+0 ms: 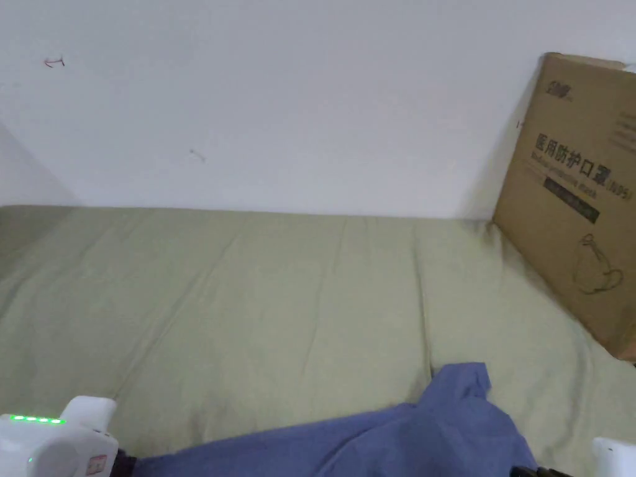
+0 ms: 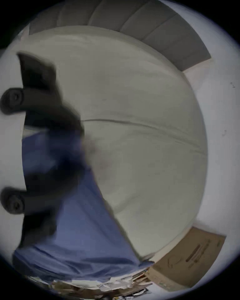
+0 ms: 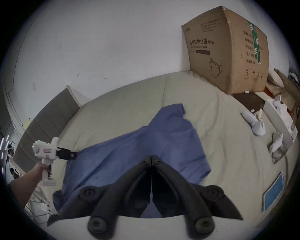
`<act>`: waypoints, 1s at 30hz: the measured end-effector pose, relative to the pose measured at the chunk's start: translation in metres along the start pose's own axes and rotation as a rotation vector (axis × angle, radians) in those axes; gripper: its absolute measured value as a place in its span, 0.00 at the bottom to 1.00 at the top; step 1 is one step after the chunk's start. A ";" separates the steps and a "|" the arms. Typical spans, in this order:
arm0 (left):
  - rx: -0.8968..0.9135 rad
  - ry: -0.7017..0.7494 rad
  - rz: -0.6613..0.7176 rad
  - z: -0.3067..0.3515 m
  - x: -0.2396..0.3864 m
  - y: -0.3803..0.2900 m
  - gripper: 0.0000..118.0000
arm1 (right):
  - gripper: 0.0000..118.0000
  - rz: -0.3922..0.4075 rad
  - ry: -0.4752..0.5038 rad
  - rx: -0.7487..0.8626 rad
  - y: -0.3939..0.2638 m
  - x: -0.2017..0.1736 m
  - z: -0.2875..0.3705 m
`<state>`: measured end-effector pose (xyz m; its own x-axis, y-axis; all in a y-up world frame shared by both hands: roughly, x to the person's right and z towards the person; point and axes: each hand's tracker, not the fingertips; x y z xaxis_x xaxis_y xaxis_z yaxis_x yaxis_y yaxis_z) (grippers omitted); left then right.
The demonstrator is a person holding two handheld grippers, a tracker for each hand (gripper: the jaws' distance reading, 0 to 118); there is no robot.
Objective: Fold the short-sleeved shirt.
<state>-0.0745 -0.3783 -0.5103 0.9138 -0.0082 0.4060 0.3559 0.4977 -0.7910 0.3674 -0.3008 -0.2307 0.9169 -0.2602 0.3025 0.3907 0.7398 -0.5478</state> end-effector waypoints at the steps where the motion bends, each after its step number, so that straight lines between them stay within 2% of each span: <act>1: 0.010 -0.054 0.015 0.005 -0.003 0.001 0.02 | 0.00 0.001 0.004 0.007 0.008 0.007 -0.004; 5: 0.069 -0.041 0.098 0.039 -0.022 0.004 0.02 | 0.00 -0.016 0.017 0.010 0.055 0.036 -0.035; 7: 0.097 0.041 0.096 0.050 -0.034 0.007 0.02 | 0.00 0.031 -0.050 -0.037 0.080 0.044 -0.062; 8: 0.095 0.039 0.083 0.058 -0.036 0.009 0.02 | 0.08 0.047 -0.067 -0.083 0.094 0.049 -0.080; 9: 0.093 0.041 0.078 0.061 -0.040 0.009 0.02 | 0.32 0.045 -0.066 -0.141 0.106 0.053 -0.101; 10: 0.092 0.051 0.076 0.062 -0.044 0.009 0.02 | 0.63 0.047 -0.069 -0.215 0.115 0.055 -0.119; 11: 0.091 0.065 0.077 0.062 -0.047 0.008 0.02 | 0.84 0.040 -0.077 -0.285 0.120 0.057 -0.140; 12: 0.085 0.058 0.085 0.063 -0.048 0.010 0.02 | 0.85 0.051 -0.085 -0.356 0.122 0.056 -0.159; 15: 0.077 0.034 0.103 0.060 -0.049 0.006 0.02 | 0.85 0.130 -0.055 -0.437 0.122 0.047 -0.207; 17: 0.068 0.036 0.105 0.055 -0.048 0.007 0.02 | 0.85 0.159 -0.085 -0.452 0.118 0.040 -0.232; 21: 0.050 0.040 0.100 0.045 -0.050 0.005 0.02 | 0.82 0.130 -0.165 -0.567 0.105 0.043 -0.268; 23: 0.046 0.040 0.108 0.045 -0.051 0.003 0.02 | 0.79 0.159 -0.158 -0.507 0.102 0.036 -0.258; 24: 0.054 0.034 0.113 0.046 -0.052 0.003 0.02 | 0.70 0.177 -0.147 -0.493 0.102 0.033 -0.251; 25: 0.067 0.029 0.118 0.049 -0.051 0.002 0.02 | 0.53 0.185 -0.130 -0.485 0.101 0.030 -0.243; 26: 0.075 0.029 0.121 0.053 -0.050 0.001 0.02 | 0.12 0.202 -0.122 -0.472 0.099 0.026 -0.234; 27: 0.081 0.026 0.126 0.057 -0.049 0.001 0.02 | 0.00 0.193 -0.079 -0.476 0.099 0.026 -0.227; 28: 0.092 0.015 0.133 0.062 -0.048 0.001 0.02 | 0.00 0.172 -0.086 -0.438 0.101 0.023 -0.213; 30: 0.111 0.013 0.137 0.079 -0.044 0.000 0.02 | 0.00 0.093 -0.036 -0.360 0.107 0.024 -0.181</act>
<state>-0.1308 -0.3093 -0.4917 0.9550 0.0556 0.2912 0.2044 0.5879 -0.7827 0.4457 -0.3405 -0.4233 0.9490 -0.1749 0.2622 0.3150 0.4917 -0.8118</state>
